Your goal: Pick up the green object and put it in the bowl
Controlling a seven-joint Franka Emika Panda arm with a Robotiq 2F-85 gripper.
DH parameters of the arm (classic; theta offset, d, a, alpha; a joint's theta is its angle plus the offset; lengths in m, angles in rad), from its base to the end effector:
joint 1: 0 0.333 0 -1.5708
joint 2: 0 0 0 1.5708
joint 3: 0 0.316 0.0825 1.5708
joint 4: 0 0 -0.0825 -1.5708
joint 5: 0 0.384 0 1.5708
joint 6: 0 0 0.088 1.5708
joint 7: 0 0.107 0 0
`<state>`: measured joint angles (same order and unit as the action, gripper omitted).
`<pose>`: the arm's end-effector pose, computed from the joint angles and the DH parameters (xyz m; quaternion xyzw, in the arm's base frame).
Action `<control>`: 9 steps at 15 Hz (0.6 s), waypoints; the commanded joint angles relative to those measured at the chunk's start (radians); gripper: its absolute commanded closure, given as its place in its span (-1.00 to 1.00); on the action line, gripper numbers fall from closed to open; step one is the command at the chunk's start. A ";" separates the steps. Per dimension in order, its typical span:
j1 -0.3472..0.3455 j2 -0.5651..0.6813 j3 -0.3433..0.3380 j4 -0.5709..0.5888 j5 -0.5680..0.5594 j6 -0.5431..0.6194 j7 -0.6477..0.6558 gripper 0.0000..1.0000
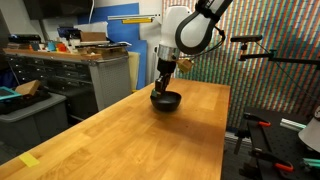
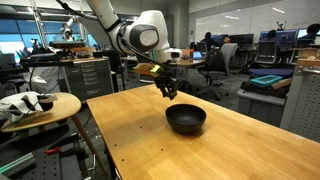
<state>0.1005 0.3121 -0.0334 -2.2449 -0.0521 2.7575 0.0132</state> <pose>0.5624 0.0400 0.2464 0.9935 0.0512 0.1006 0.0131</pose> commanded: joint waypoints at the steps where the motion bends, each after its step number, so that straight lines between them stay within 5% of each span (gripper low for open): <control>1: -0.024 0.024 -0.034 0.021 -0.020 0.013 0.070 0.60; 9: -0.062 0.156 -0.055 0.095 0.001 -0.005 0.112 0.60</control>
<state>0.0410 0.4012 -0.0839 -2.2108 -0.0532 2.7573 0.0960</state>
